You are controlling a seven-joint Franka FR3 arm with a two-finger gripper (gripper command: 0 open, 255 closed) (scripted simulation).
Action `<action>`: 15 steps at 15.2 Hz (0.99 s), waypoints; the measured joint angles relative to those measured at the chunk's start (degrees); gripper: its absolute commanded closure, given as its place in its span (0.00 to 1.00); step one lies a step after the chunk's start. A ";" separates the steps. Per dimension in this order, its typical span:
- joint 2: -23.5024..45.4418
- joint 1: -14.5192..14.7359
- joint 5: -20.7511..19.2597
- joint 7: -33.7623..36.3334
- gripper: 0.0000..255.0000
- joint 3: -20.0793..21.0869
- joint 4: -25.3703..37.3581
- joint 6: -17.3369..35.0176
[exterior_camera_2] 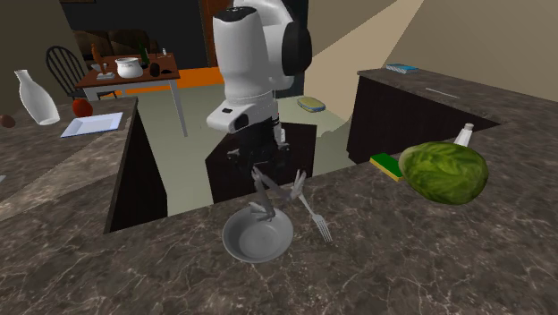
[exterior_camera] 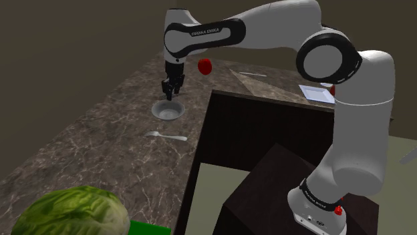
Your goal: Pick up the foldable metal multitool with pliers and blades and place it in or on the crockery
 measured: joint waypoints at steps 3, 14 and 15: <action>8.28 -0.67 -0.50 -1.22 1.00 -0.60 12.67 -4.51; 11.21 -1.06 -0.48 -2.26 1.00 -0.79 9.54 1.44; 11.61 -1.06 -0.49 -2.33 1.00 -0.81 9.33 2.06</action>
